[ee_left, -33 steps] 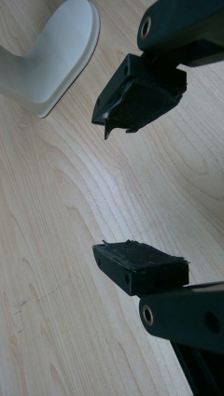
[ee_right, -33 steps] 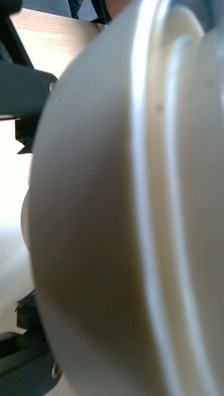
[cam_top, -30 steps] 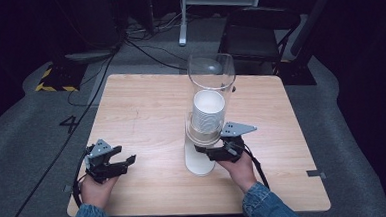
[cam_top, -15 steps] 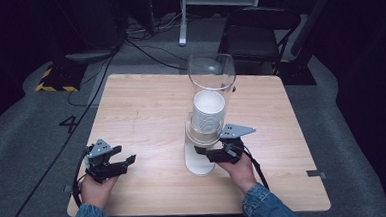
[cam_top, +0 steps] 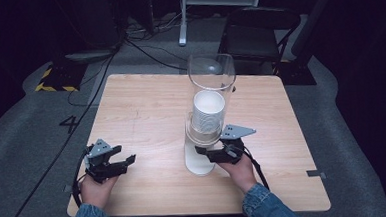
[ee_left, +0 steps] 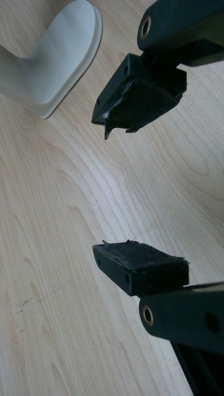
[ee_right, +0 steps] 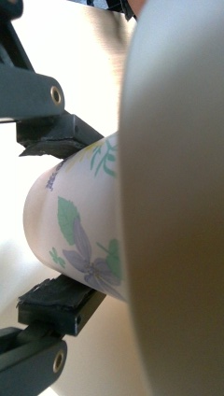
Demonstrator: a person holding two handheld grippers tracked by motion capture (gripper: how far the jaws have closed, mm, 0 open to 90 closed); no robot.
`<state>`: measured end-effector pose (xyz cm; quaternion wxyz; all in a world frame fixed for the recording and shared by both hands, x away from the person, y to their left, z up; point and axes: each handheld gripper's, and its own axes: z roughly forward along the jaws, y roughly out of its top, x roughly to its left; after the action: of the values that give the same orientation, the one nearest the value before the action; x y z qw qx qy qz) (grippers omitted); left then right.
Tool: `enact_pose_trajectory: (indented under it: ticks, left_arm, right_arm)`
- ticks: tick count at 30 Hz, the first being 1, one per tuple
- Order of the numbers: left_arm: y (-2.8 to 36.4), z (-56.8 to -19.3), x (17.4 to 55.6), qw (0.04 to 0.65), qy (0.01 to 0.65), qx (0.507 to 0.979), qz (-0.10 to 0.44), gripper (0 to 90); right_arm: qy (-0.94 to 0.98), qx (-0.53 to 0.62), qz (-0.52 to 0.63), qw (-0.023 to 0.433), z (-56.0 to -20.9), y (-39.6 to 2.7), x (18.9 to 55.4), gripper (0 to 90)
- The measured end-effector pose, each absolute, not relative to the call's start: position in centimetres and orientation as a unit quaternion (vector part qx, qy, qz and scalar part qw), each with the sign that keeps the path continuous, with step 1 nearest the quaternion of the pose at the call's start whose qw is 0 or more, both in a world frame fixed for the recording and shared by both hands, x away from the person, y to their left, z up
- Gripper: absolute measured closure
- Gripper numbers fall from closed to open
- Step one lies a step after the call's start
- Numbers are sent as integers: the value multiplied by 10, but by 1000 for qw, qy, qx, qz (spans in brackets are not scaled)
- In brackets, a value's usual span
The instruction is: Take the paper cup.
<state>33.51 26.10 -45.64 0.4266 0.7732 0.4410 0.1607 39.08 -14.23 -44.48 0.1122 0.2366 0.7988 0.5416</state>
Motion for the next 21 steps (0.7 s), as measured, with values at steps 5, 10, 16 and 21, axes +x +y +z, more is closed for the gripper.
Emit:
enact_pose_trajectory:
  ticks: [5, 10, 16, 21]
  left_arm:
    - [261, -456, 335, 427, 440, 774, 161, 326]
    - [261, -456, 335, 427, 441, 773, 160, 326]
    - [261, -456, 335, 428, 443, 772, 159, 325]
    - [261, -456, 335, 428, 443, 772, 158, 325]
  right_arm:
    - [799, 235, 540, 118, -445, -142, 391, 375]
    - [801, 230, 538, 126, -445, -143, 392, 376]
    - [802, 226, 537, 132, -446, -143, 392, 376]
    - [803, 224, 535, 138, -446, -143, 392, 376]
